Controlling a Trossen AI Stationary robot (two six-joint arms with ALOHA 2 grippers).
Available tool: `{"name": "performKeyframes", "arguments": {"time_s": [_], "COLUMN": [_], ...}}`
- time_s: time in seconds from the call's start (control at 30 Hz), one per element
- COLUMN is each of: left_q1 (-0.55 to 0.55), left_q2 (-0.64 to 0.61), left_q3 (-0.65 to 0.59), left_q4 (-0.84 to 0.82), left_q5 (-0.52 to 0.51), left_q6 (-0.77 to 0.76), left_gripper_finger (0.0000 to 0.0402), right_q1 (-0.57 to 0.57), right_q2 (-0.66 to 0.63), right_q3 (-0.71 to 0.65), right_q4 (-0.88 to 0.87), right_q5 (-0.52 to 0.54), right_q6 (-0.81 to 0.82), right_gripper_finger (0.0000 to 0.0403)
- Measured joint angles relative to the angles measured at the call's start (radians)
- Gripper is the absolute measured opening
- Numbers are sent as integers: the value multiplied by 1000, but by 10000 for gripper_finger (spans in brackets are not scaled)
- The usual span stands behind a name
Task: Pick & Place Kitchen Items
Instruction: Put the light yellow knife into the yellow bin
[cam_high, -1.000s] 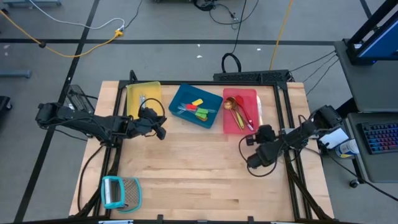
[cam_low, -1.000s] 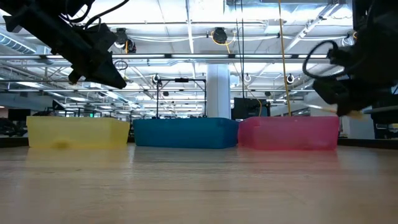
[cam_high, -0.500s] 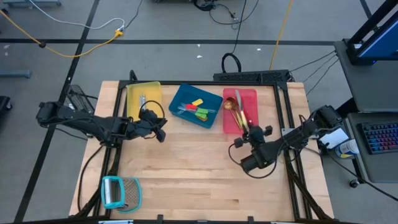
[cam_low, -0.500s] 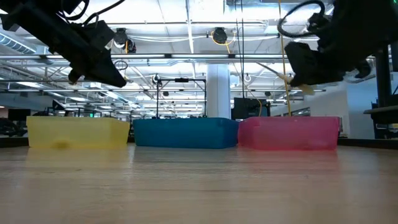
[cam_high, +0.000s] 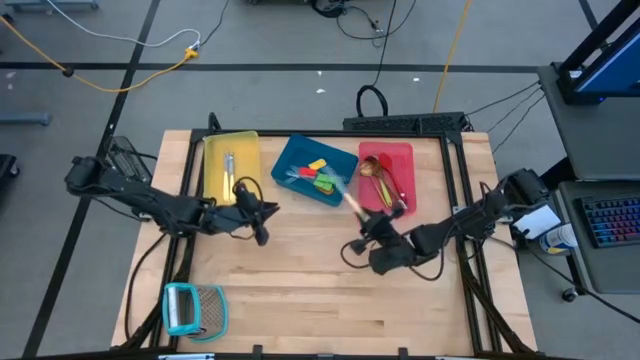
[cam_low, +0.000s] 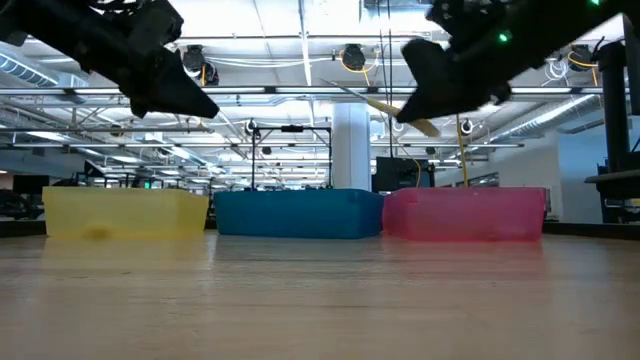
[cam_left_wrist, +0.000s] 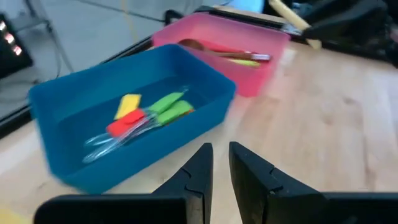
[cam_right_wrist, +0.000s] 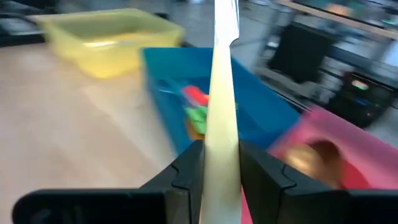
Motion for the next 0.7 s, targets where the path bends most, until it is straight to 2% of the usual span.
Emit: {"name": "performKeyframes", "arguments": {"time_s": [0.13,0.27,0.43,0.57,0.7], "left_q1": [-40,-78,-119,-134,-136], "left_q2": [75,158,260,334,388], "left_q3": [0,0,0,0,0], "left_q4": [73,127,278,500,730], "left_q5": [38,77,78,79,78], "left_q6": [40,32,81,216,343], "left_gripper_finger": [56,56,56,56,56], "right_q1": [-32,-56,-87,-123,-159], "right_q2": [0,0,0,0,0], "right_q3": [-6,-38,-103,-151,-166], "right_q4": [286,506,765,938,1018], "right_q5": [-175,-331,-520,-706,-852], "right_q6": [-294,-479,-607,-651,-657], "right_gripper_finger": [80,81,79,81,81]}}
